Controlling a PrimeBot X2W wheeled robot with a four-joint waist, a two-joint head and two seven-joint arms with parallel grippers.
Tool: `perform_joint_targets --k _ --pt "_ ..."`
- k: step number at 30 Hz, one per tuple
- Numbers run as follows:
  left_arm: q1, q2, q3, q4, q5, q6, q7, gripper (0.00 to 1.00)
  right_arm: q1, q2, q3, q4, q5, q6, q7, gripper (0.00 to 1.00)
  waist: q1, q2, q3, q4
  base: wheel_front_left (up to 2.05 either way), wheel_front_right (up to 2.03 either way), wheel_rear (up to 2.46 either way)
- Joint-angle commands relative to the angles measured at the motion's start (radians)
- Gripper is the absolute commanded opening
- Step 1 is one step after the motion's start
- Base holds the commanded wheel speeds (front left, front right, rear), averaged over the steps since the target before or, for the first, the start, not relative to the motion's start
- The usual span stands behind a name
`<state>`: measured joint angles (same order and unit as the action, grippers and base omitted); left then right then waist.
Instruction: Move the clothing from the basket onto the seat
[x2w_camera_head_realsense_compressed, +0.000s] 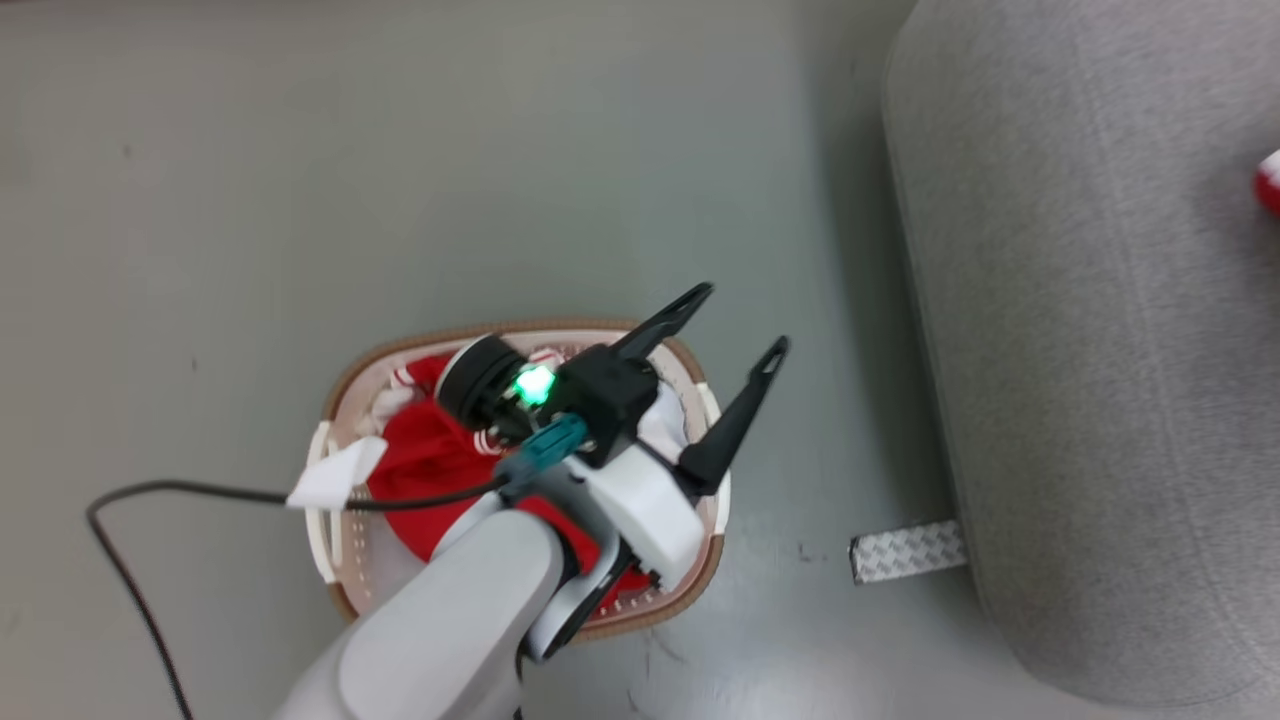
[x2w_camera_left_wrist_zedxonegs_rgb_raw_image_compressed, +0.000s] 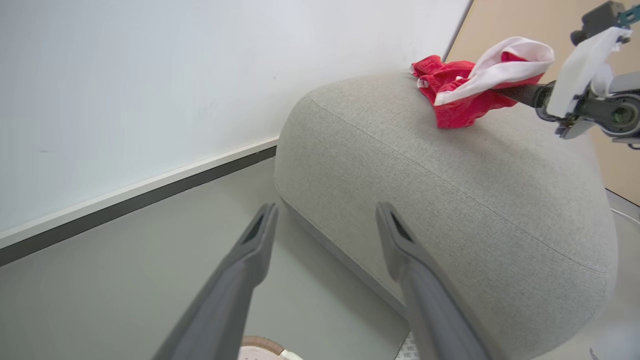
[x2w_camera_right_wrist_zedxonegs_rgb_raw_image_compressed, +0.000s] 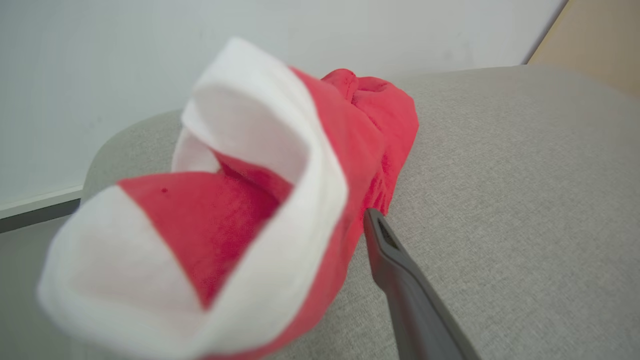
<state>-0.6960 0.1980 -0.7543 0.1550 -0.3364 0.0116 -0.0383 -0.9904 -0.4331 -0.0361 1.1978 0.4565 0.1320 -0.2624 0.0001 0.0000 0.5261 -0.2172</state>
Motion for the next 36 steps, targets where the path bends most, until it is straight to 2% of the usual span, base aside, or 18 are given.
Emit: perform_joint_targets --k 1,7,13,17,22,30,36 --pt "0.022 0.008 0.005 0.005 -0.015 0.008 -0.015 1.00 0.049 0.002 0.006 -0.025 -0.018 -0.003 -0.003 1.00 -0.0001 0.0000 -0.041 -0.010 0.00 0.00 0.00" --pt "0.107 0.036 0.043 0.026 -0.055 0.039 -0.058 1.00 0.250 0.040 -0.051 -0.244 -0.059 -0.002 -0.003 1.00 -0.0001 0.0000 -0.143 -0.015 0.00 0.00 0.00" --pt "0.197 0.049 0.081 0.050 -0.099 0.075 -0.108 1.00 0.465 0.135 -0.111 -0.485 -0.101 -0.002 -0.002 1.00 -0.0001 0.0000 -0.242 0.012 0.00 0.00 0.00" --pt "0.241 0.058 0.097 0.064 -0.117 0.092 -0.146 1.00 0.586 0.206 -0.120 -0.627 -0.135 -0.002 -0.002 1.00 -0.0001 0.0000 -0.297 0.039 0.00 0.00 0.00" --pt "0.298 0.061 0.120 0.094 -0.133 0.104 -0.191 1.00 0.706 0.263 -0.051 -0.774 -0.135 -0.002 -0.002 1.00 -0.0001 0.0000 -0.361 0.075 0.00 0.00 0.00" --pt "0.404 0.066 0.202 0.148 -0.127 0.147 -0.226 1.00 0.823 0.310 0.041 -0.883 -0.196 -0.002 -0.002 1.00 -0.0001 0.0000 -0.434 0.123 0.00 0.00 0.00" --pt "0.500 0.032 0.320 0.122 -0.076 0.153 -0.226 1.00 0.883 0.332 0.044 -0.895 -0.221 -0.002 -0.002 1.00 -0.0001 0.0000 -0.483 0.163 0.00 0.00 0.00"
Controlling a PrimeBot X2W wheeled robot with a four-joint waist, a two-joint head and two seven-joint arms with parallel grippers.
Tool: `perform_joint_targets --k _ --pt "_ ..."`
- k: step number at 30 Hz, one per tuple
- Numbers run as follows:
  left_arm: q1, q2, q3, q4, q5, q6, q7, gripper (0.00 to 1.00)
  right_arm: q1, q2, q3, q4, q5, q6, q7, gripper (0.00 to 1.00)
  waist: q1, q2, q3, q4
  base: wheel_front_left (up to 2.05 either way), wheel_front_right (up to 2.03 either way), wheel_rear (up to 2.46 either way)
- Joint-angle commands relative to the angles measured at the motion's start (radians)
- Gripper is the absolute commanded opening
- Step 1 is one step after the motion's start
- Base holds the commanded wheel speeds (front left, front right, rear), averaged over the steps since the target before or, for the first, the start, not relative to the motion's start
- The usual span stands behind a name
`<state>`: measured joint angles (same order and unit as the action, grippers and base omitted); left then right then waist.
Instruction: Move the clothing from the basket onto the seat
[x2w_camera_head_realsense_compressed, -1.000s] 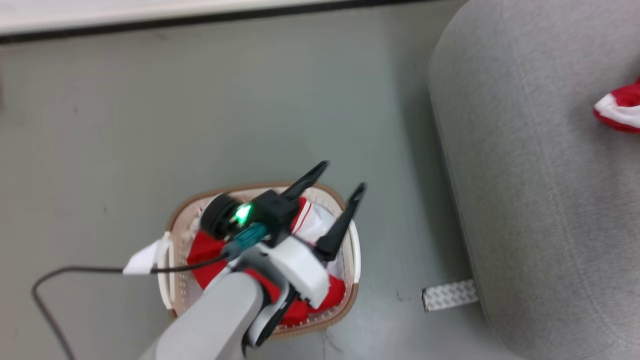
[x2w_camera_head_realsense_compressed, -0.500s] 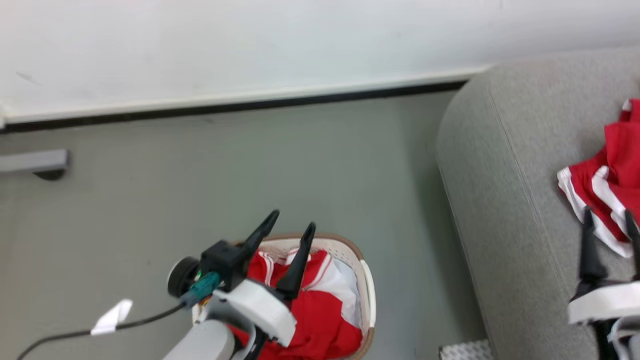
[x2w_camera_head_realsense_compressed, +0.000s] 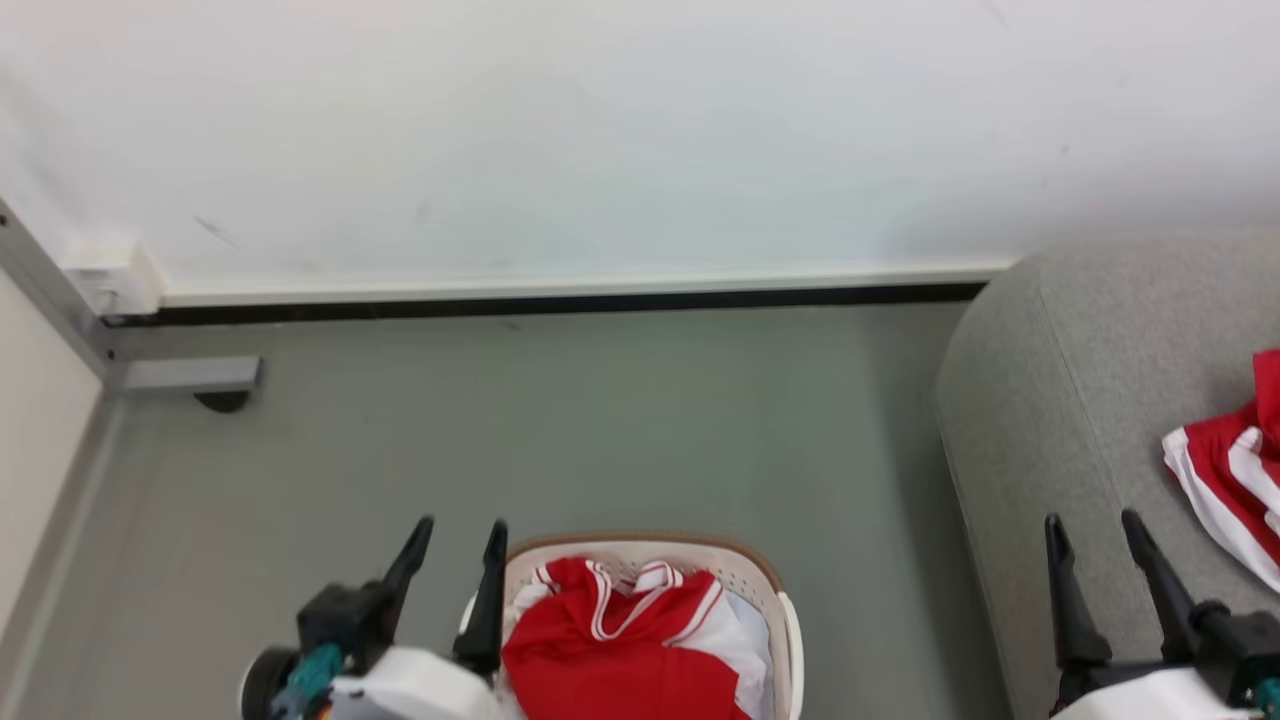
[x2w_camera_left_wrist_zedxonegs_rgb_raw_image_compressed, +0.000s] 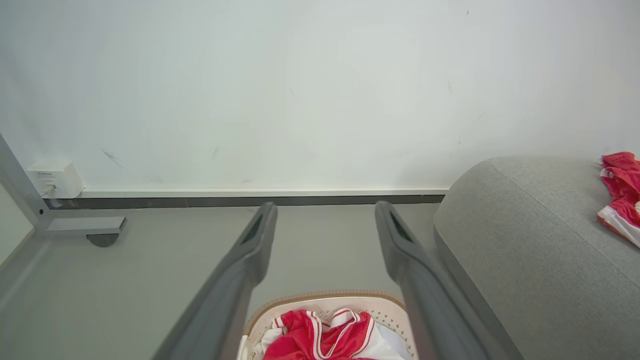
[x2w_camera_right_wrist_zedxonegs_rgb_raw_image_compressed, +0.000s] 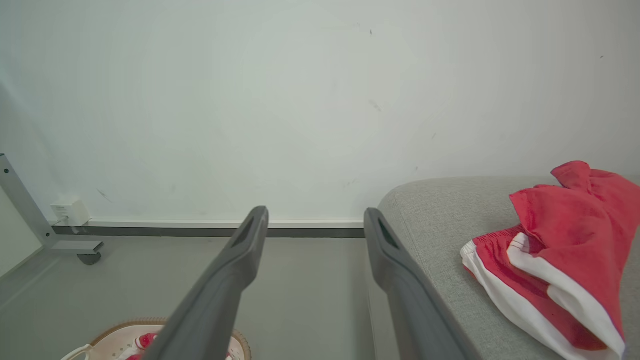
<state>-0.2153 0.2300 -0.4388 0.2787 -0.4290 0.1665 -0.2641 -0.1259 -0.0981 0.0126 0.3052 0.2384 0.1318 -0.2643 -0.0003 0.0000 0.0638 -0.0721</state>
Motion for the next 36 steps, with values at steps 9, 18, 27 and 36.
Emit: perform_joint_targets --k 9,18,27,36 --pt "0.143 -0.060 0.164 -0.001 0.112 -0.048 0.000 1.00 0.084 0.028 0.007 0.021 -0.025 -0.002 0.000 1.00 0.0003 0.0000 -0.070 0.036 0.00 0.00 0.00" --pt "0.187 -0.109 0.274 -0.006 0.188 -0.102 0.000 1.00 0.111 0.043 0.020 0.058 -0.022 -0.002 0.000 1.00 0.0003 0.0000 -0.093 0.037 0.00 0.00 0.00" --pt "0.201 -0.147 0.339 0.004 0.238 -0.146 -0.001 1.00 0.102 0.047 0.026 0.071 -0.009 -0.002 0.000 1.00 0.0003 0.0000 -0.098 0.032 0.00 0.00 0.00" --pt "0.186 -0.166 0.366 0.014 0.278 -0.183 -0.001 1.00 0.087 0.047 0.024 0.061 -0.009 -0.002 0.000 1.00 0.0003 0.0000 -0.074 0.009 0.00 0.00 0.00"
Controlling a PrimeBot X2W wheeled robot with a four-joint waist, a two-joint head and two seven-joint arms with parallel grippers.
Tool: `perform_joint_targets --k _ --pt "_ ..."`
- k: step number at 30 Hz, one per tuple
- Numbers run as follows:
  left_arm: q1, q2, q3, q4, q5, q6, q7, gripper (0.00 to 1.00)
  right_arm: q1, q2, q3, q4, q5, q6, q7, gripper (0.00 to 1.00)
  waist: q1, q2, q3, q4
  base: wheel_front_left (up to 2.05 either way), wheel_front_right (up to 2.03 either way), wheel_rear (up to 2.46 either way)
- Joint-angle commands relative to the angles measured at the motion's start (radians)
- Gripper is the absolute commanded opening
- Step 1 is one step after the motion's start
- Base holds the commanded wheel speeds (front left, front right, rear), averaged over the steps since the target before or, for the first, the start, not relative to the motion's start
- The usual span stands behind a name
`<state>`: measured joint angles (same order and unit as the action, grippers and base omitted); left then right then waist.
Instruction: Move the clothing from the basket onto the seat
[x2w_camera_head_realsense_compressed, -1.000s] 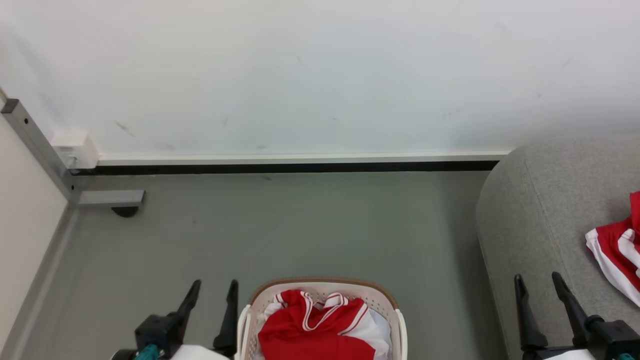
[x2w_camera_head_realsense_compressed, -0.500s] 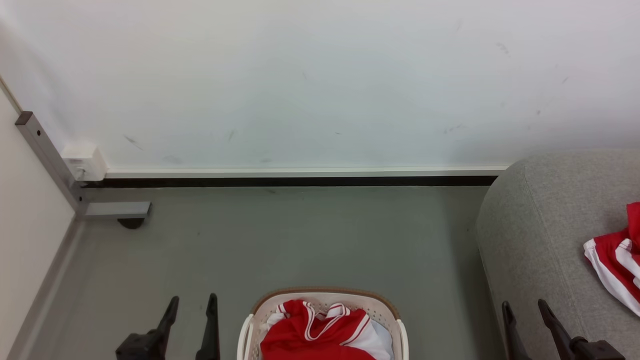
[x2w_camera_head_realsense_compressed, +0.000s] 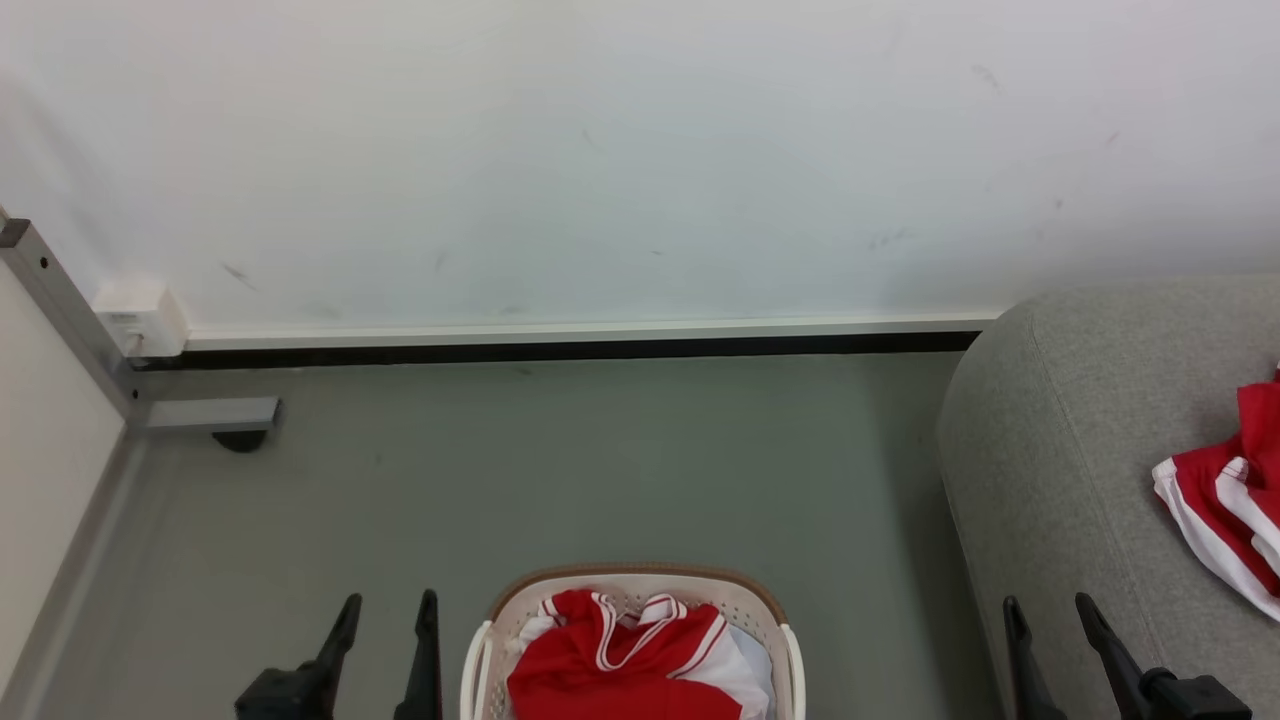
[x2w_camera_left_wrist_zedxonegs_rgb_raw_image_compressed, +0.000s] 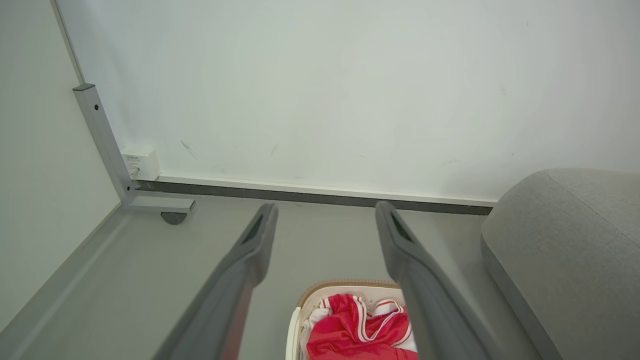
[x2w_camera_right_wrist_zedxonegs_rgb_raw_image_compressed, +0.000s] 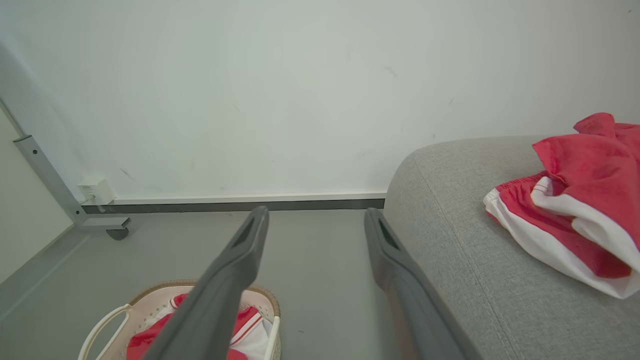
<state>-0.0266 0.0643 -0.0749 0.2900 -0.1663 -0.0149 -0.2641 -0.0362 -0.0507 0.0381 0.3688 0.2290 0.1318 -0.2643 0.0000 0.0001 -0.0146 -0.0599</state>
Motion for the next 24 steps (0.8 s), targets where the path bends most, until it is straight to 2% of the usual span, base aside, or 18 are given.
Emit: perform_joint_targets --k 1,4,10,13,24 --pt "-0.009 -0.002 -0.001 0.007 0.018 -0.006 -0.001 1.00 -0.007 -0.001 -0.003 -0.005 0.001 -0.002 0.000 1.00 0.0000 -0.0001 0.011 -0.008 0.00 0.00 0.00" --pt "-0.033 -0.005 -0.015 0.023 0.028 -0.022 -0.001 1.00 -0.021 0.000 0.001 -0.011 -0.002 -0.002 0.000 1.00 0.0000 -0.0001 0.037 -0.026 0.00 0.00 0.00" --pt "-0.158 -0.004 -0.085 0.128 0.073 -0.057 -0.001 1.00 -0.076 0.000 0.016 -0.044 0.016 -0.002 0.000 1.00 0.0000 -0.0001 0.178 -0.065 0.00 0.00 0.00" --pt "-0.276 -0.004 -0.147 0.224 0.104 -0.078 0.027 1.00 -0.125 0.000 0.026 -0.067 0.034 -0.002 0.000 1.00 0.0000 -0.0001 0.276 -0.092 0.00 0.00 0.00" --pt "-0.562 0.012 -0.277 0.480 0.174 -0.107 0.167 1.00 -0.245 0.000 0.039 -0.152 0.070 -0.002 0.000 1.00 0.0000 -0.0001 0.531 -0.175 0.00 0.00 0.00"
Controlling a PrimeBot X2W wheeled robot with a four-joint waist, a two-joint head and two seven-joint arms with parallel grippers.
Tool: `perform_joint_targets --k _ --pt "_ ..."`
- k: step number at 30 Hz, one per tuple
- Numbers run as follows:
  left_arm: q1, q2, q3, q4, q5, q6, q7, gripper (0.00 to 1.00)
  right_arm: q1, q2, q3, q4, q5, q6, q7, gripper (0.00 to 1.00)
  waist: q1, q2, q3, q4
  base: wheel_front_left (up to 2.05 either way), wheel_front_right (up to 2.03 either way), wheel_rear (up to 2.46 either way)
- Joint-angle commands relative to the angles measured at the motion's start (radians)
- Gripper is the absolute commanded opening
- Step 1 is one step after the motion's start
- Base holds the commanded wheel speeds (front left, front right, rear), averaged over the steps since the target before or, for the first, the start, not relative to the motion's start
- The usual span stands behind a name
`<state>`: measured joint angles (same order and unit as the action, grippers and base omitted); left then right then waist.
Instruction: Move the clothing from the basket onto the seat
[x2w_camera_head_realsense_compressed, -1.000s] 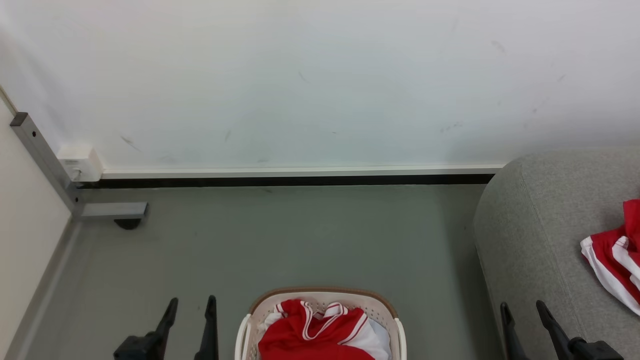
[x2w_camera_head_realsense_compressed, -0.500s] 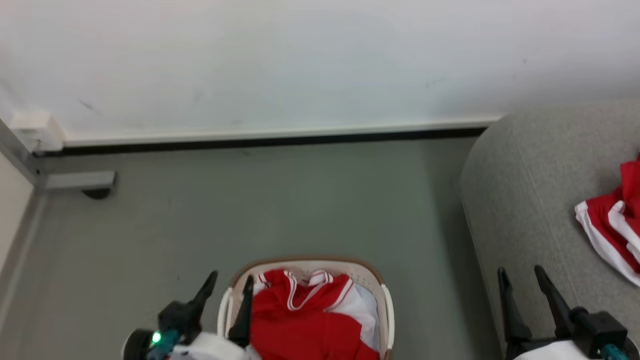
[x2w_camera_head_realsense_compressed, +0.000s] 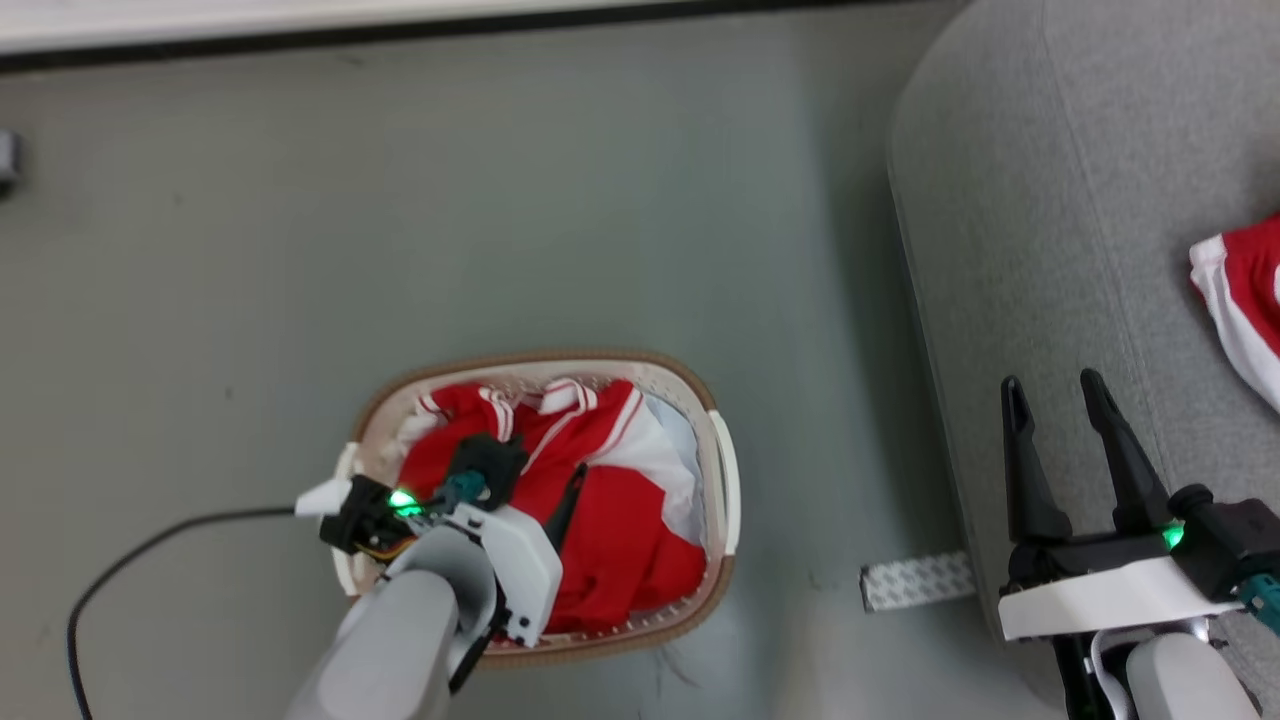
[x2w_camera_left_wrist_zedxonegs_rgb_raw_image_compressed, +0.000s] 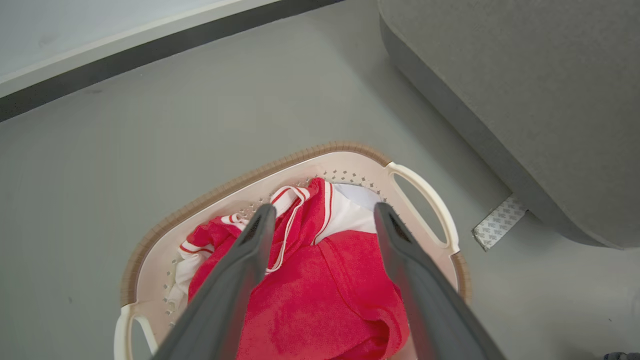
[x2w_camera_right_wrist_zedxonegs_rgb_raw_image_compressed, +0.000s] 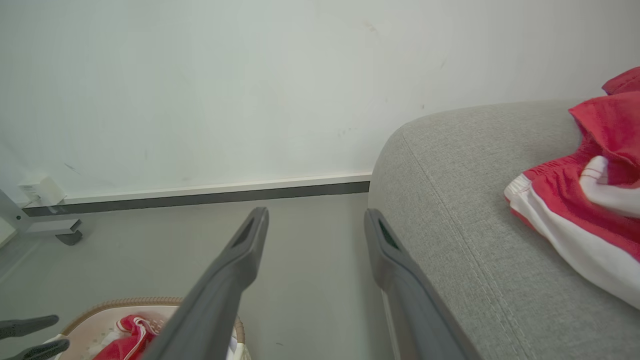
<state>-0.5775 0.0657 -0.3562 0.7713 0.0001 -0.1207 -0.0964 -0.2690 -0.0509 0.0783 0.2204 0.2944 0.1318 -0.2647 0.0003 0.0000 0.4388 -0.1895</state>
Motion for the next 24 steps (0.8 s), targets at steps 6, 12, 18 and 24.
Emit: perform_joint_targets --k 6,12,18,24 --pt "-0.123 0.041 -0.043 0.140 0.036 -0.006 0.069 1.00 -0.047 0.000 0.011 -0.059 0.018 -0.002 0.000 1.00 -0.0003 0.0000 0.199 -0.081 0.00 0.00 0.00" --pt "-0.208 0.070 -0.059 0.253 0.007 -0.009 0.123 1.00 -0.064 0.000 0.019 -0.101 0.029 -0.002 0.000 1.00 -0.0003 0.0000 0.289 -0.099 0.00 0.00 0.00" --pt "-0.280 0.118 -0.080 0.319 0.004 -0.009 0.141 1.00 -0.083 0.000 0.038 -0.140 0.041 -0.002 0.000 1.00 -0.0003 0.0000 0.371 -0.123 0.00 0.00 0.00" --pt "-0.334 0.159 -0.088 0.362 0.010 -0.008 0.142 1.00 -0.090 0.001 0.056 -0.170 0.053 -0.002 0.000 1.00 -0.0003 0.0000 0.444 -0.154 0.00 0.00 0.00"
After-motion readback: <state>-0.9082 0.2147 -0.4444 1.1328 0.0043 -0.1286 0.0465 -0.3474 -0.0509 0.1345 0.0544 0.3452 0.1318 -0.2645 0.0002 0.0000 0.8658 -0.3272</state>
